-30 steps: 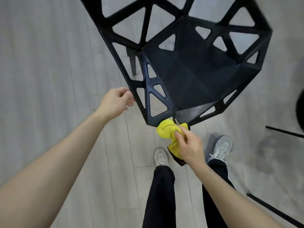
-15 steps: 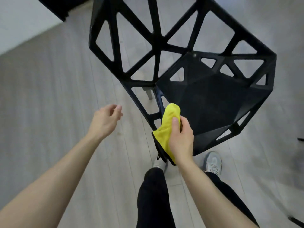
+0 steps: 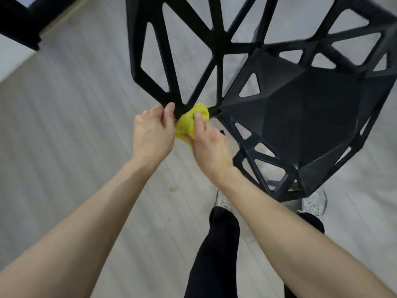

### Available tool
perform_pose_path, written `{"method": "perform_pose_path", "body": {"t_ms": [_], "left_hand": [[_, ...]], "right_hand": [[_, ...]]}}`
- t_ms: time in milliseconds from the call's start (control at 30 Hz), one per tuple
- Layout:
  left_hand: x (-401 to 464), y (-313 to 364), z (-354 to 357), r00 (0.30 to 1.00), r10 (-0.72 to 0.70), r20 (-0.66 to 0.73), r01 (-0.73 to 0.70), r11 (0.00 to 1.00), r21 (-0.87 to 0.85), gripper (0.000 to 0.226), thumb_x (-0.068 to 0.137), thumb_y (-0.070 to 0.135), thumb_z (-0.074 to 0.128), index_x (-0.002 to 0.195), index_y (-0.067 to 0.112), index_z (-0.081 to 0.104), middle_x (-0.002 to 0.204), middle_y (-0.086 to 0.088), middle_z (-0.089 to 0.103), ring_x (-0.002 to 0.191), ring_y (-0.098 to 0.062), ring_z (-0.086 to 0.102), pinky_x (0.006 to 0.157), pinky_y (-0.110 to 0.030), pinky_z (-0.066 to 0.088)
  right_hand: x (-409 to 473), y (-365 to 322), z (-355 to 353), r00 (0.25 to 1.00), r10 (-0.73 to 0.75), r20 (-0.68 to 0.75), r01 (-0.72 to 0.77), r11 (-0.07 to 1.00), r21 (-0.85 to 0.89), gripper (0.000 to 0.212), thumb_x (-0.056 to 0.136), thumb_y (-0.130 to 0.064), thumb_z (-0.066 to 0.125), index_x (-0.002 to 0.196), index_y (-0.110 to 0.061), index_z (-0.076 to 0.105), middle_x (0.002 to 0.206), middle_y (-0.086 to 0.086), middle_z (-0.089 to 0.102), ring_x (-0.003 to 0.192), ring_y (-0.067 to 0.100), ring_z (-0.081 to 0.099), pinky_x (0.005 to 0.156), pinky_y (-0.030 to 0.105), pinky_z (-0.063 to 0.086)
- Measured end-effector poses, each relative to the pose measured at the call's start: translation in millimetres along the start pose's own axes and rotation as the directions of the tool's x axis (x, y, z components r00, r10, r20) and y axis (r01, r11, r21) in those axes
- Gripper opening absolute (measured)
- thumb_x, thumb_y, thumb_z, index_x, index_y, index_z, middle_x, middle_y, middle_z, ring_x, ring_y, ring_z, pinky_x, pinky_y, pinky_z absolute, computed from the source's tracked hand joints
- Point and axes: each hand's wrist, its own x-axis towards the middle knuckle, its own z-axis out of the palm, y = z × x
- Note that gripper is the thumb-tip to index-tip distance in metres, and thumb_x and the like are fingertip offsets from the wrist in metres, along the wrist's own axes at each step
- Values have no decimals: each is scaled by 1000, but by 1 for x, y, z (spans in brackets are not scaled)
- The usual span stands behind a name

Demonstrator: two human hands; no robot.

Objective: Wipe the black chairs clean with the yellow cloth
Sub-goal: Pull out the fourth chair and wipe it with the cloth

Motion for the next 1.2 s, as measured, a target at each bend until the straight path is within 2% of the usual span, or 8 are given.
{"method": "perform_pose_path", "body": {"t_ms": [133, 300, 433, 567, 767, 900, 967, 1200], "left_hand": [[3, 2, -2, 998, 64, -15, -63, 997, 40, 55, 113, 45, 43, 70, 13, 56, 77, -8, 78, 70, -34, 71, 77, -49, 57], [-1, 5, -2, 999, 38, 25, -37, 999, -28, 49, 115, 38, 48, 70, 20, 58, 77, -4, 78, 62, -27, 70, 69, -48, 62], [4, 5, -8, 994, 105, 38, -106, 994, 39, 47, 115, 35, 47, 74, 15, 61, 89, -4, 83, 82, -34, 75, 84, -46, 57], [4, 0, -6, 993, 112, 48, -112, 994, 4, 51, 114, 38, 47, 85, 6, 73, 89, 1, 83, 79, -25, 78, 82, -46, 62], [2, 10, -11, 995, 14, 97, -10, 999, -40, 46, 115, 38, 49, 98, 5, 76, 87, 9, 79, 71, -5, 74, 63, -10, 53], [4, 7, -8, 997, 36, 64, -35, 999, -12, 49, 115, 39, 48, 95, 4, 75, 89, 1, 82, 76, -15, 76, 72, -23, 59], [7, 7, -11, 997, 56, 48, -58, 997, 53, 51, 115, 38, 46, 91, 2, 74, 89, -4, 82, 79, -20, 76, 69, -12, 48], [-2, 14, -7, 998, -24, 54, 26, 999, -43, 45, 116, 34, 46, 87, 6, 65, 72, 7, 67, 52, 14, 59, 54, -1, 42]], "right_hand": [[-39, 29, -6, 999, 10, -31, -9, 1000, 4, 54, 109, -46, 49, 148, -8, 52, 100, 13, 64, 77, 37, 64, 55, 45, 51], [-78, 48, -7, 993, 100, -61, -107, 987, -123, 45, 106, -31, 59, 137, 2, 56, 109, 21, 63, 106, 43, 63, 90, 52, 54], [-16, -8, 9, 980, 118, -159, -135, 986, -101, 39, 95, -21, 73, 125, 2, 62, 92, 14, 59, 74, 35, 58, 72, 44, 47], [-37, 20, 11, 981, 63, -183, -78, 994, -79, 40, 99, -26, 70, 131, -5, 58, 90, 10, 58, 75, 32, 59, 68, 44, 51], [-127, 85, -1, 985, 169, -10, -169, 977, -126, 72, 95, -2, 70, 160, -5, 39, 150, 24, 54, 145, 40, 49, 113, 51, 49], [-37, 7, 1, 995, 89, -52, -86, 995, 59, 62, 92, -5, 48, 154, 3, 47, 137, 28, 61, 123, 44, 61, 111, 52, 46], [-2, -23, 0, 990, 115, -86, -102, 986, 135, 60, 93, -2, 42, 153, 3, 48, 136, 28, 61, 121, 43, 61, 110, 49, 47], [-174, 109, -49, 972, 187, 140, -192, 981, 21, 84, 81, 13, 62, 158, -19, 50, 131, 9, 69, 122, 33, 64, 94, 43, 57]]}}
